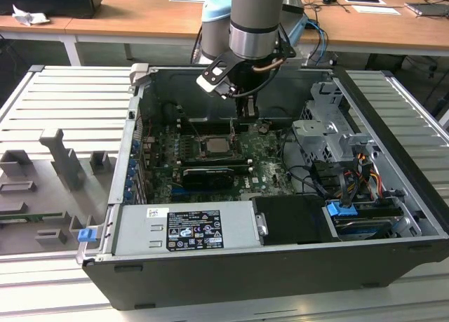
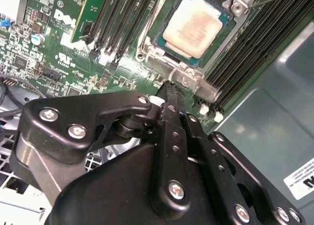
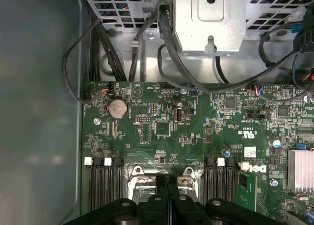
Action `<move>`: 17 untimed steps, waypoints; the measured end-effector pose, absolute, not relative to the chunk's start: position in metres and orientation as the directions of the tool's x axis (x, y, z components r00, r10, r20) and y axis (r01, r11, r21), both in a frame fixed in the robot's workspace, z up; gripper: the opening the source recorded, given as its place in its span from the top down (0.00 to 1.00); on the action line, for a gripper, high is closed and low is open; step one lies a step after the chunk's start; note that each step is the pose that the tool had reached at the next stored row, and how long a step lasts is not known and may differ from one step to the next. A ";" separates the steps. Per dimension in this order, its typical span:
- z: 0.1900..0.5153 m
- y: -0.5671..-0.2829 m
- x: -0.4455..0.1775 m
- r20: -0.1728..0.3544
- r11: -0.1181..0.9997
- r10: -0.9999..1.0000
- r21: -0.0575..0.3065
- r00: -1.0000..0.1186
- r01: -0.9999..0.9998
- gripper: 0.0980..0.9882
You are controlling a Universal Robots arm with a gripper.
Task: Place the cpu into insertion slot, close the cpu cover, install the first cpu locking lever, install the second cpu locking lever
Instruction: 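Close the cpu cover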
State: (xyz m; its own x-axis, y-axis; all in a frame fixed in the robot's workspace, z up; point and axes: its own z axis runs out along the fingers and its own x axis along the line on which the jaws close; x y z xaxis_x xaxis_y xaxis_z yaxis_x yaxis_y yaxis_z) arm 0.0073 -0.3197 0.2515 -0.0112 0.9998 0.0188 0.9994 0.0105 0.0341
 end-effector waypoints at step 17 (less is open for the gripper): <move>0.238 -0.320 -0.016 0.021 0.030 0.999 0.030 -0.030 0.999 0.99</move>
